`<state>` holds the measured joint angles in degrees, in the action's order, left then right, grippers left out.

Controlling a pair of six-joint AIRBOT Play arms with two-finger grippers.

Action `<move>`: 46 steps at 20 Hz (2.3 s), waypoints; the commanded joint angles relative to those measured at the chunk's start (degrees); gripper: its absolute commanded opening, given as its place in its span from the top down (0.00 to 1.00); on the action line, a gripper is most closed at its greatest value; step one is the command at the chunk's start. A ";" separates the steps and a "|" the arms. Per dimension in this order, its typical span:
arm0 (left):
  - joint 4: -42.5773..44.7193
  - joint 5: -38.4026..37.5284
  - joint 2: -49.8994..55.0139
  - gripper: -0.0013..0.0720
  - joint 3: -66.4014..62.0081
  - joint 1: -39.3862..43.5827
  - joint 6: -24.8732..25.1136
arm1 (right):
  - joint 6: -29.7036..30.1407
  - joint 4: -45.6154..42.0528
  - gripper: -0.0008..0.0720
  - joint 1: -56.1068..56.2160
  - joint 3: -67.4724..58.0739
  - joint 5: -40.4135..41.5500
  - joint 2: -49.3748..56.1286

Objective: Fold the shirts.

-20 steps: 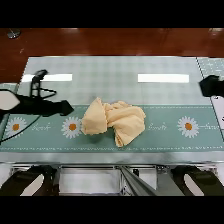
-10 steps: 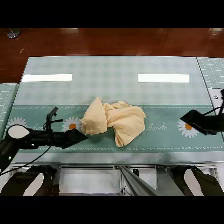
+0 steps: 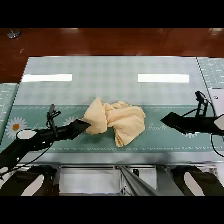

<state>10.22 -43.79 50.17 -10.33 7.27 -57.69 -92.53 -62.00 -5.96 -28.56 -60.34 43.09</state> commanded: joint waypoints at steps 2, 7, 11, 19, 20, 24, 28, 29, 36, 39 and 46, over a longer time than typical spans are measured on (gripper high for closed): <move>-7.21 4.33 6.82 0.04 -3.78 2.71 5.88 | -1.25 2.10 0.14 7.91 0.17 1.95 7.15; -7.19 -1.22 9.73 0.94 -11.13 2.01 10.14 | -1.16 5.55 0.14 15.32 0.17 4.28 15.34; -7.19 -4.87 9.73 0.94 -14.82 1.57 10.58 | 1.44 11.19 0.14 19.19 0.15 5.20 19.58; -7.21 -6.86 9.75 0.94 -15.39 1.68 10.58 | 9.09 25.33 0.15 22.60 -6.60 12.26 30.18; -7.19 -6.86 9.73 0.94 -15.39 1.68 10.56 | 9.81 25.99 0.29 22.60 -8.09 12.63 31.54; -7.21 -7.43 9.66 0.94 -15.78 0.68 10.58 | 14.21 24.76 0.96 22.23 -14.40 10.93 33.22; -7.21 -15.80 8.04 0.94 -24.37 -8.24 10.49 | 12.85 15.67 0.96 18.43 -31.32 -0.74 32.41; -7.21 -16.90 7.43 0.94 -28.22 -10.73 9.97 | 11.56 13.14 0.97 17.25 -37.24 -2.95 31.98; -2.93 -21.42 6.29 0.94 -66.86 -24.37 -3.56 | 7.19 -2.58 0.97 11.74 -89.33 -23.10 30.86; 9.97 -27.87 4.55 0.94 -82.23 -27.21 -11.58 | 7.80 -4.15 0.97 11.76 -94.33 -25.59 24.30; 21.49 -37.81 -8.22 0.94 -91.41 -27.50 -13.16 | 8.07 -4.37 0.96 11.76 -81.44 -35.91 4.55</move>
<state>26.50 -76.40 46.57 -98.87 -19.84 -69.41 -84.44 -65.52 5.85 -113.95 -90.02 54.24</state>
